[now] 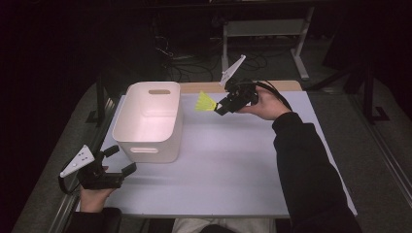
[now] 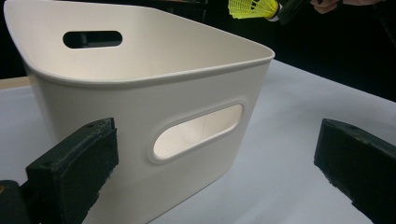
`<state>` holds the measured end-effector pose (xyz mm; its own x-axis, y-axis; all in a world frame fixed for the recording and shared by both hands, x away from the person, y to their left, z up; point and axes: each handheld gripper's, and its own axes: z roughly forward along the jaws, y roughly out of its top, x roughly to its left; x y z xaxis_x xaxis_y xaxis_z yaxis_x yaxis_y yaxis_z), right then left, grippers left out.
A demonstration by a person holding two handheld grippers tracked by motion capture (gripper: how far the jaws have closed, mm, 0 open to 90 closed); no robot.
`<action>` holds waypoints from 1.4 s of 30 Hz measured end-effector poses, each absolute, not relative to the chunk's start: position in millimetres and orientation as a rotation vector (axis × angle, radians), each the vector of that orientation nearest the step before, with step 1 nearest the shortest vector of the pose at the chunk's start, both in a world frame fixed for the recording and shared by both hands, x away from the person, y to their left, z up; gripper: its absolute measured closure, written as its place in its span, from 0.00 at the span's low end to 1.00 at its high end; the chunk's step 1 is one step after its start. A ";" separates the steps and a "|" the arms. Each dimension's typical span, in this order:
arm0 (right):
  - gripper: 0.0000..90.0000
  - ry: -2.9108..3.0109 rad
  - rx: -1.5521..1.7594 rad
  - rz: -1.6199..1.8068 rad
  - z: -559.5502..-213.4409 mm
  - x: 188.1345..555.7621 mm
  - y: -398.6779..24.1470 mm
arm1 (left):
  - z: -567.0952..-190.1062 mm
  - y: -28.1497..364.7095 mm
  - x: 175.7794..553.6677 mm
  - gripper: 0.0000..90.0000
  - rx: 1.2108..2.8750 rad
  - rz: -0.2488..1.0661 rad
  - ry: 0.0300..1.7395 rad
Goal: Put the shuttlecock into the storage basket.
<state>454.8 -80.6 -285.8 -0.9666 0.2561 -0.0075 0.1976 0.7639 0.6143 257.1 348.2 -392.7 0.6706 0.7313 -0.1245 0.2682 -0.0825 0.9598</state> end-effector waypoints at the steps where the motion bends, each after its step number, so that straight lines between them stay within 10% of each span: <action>1: 0.70 2.864 0.369 0.983 -284.6 454.3 -80.8 | -392.7 348.2 257.1 0.00 1.656 0.468 0.825; 42: 0.70 2.834 0.274 1.033 -239.5 436.8 -50.6 | -393.0 347.4 257.9 0.00 1.656 0.468 0.827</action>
<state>436.8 -50.6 -239.5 -0.9773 0.2072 -0.0435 0.1307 0.7520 0.6461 257.9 347.4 -393.0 0.6702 0.7316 -0.1253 0.2693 -0.0824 0.9595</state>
